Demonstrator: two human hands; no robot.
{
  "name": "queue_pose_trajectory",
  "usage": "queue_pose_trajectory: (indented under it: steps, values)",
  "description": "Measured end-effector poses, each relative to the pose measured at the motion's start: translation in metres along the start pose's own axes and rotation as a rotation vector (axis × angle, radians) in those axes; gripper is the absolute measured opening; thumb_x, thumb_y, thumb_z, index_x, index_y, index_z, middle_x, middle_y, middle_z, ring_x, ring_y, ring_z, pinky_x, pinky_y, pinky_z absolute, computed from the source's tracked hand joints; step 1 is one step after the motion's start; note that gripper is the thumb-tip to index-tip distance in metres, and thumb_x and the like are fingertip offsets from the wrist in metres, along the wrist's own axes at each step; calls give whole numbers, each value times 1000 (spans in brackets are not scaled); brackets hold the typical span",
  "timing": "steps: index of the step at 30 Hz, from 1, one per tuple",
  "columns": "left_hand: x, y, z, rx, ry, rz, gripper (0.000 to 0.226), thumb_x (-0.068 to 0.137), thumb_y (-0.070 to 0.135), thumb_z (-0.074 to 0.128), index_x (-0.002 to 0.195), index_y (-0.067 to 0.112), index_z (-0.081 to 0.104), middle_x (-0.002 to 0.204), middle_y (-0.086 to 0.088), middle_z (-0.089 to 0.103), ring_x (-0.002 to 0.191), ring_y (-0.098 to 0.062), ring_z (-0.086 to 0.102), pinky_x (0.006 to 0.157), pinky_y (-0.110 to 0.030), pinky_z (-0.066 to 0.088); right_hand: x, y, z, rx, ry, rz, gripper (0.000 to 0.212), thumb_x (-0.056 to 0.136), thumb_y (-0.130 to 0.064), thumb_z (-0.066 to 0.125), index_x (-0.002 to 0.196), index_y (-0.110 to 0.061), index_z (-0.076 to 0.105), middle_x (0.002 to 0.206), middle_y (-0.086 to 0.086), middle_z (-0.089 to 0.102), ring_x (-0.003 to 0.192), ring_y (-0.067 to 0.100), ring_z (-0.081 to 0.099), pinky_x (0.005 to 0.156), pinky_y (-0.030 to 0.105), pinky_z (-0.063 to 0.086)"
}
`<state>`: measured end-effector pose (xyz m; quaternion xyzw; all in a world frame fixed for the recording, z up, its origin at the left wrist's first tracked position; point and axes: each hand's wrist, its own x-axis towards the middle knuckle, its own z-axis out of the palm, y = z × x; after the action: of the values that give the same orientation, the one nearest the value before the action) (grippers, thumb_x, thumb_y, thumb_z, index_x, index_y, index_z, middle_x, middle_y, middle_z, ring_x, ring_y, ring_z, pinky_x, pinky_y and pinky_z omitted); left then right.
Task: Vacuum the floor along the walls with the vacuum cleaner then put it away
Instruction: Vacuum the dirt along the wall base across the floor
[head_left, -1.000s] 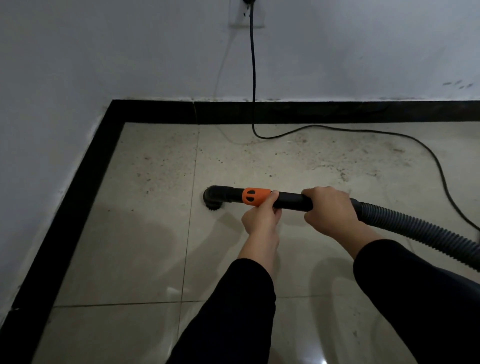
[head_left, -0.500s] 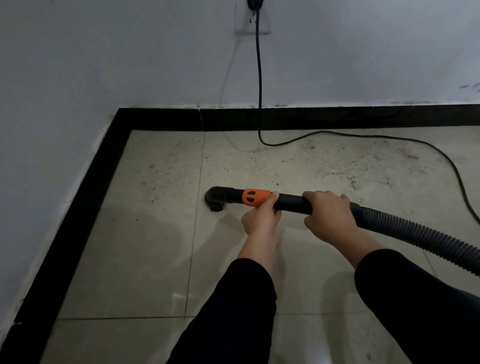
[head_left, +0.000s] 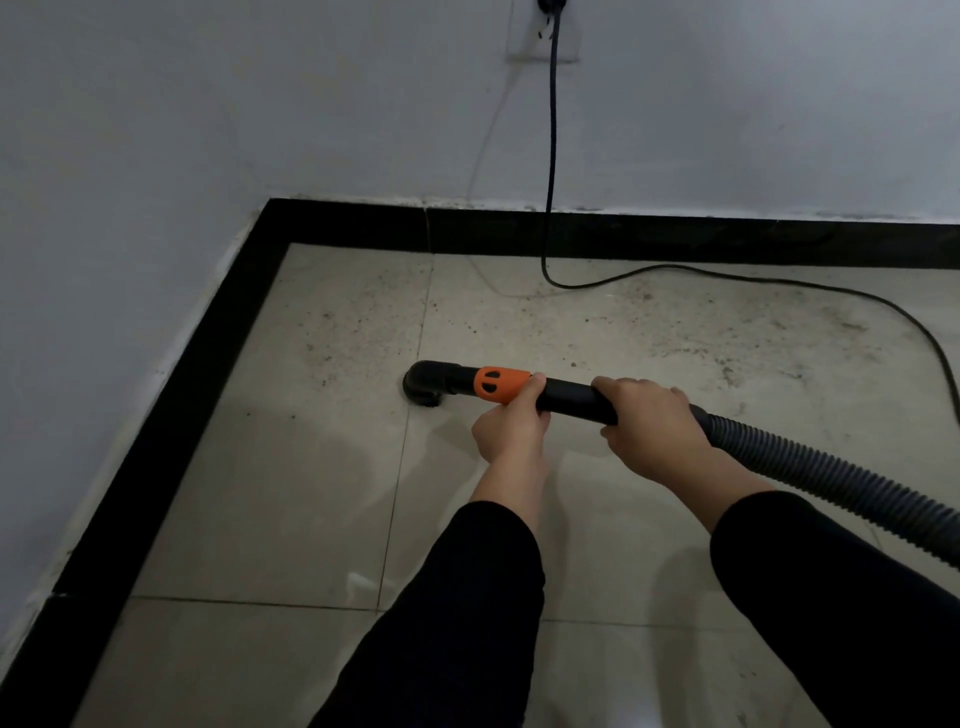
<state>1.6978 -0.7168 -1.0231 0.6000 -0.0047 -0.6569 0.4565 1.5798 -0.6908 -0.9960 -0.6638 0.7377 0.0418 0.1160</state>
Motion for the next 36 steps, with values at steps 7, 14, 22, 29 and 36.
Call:
queue_pose_trajectory:
  steps: [7, 14, 22, 29, 36]
  values:
    - [5, 11, -14, -31, 12, 17, 23, 73, 16, 85, 83, 7, 66, 85, -8, 74, 73, -15, 73, 69, -23, 55, 5, -18, -1, -6, 8, -33, 23, 90, -10, 56, 109, -21, 50, 99, 0, 59, 94, 25, 55, 91, 44, 36]
    - [9, 17, -24, -54, 66, 56, 23, 70, 18, 87, 71, 10, 66, 58, 3, 70, 61, -10, 71, 59, -20, 51, 8, -32, 0, -3, -23, -59, 21, 89, -13, 58, 106, -22, 49, 93, -2, 55, 94, 25, 56, 91, 43, 37]
    - [12, 23, -33, -89, 68, 62, 23, 70, 17, 87, 72, 8, 66, 64, 0, 71, 65, -13, 72, 62, -21, 53, 10, -42, -3, -2, -25, -100, 20, 89, -13, 59, 105, -22, 50, 93, -3, 57, 92, 24, 56, 88, 40, 37]
    - [16, 30, -46, -107, 95, 81, 21, 72, 15, 85, 74, 7, 66, 72, -4, 73, 70, -14, 72, 63, -20, 54, 16, -55, 4, -2, -30, -142, 21, 89, -15, 60, 107, -22, 51, 90, -4, 54, 90, 23, 55, 82, 38, 37]
    - [23, 47, -57, -123, 94, 77, 19, 72, 13, 85, 71, 7, 66, 72, -5, 73, 64, -11, 71, 68, -23, 56, 22, -73, 7, -7, -20, -170, 23, 90, -16, 59, 110, -23, 50, 98, -3, 59, 95, 23, 55, 85, 40, 36]
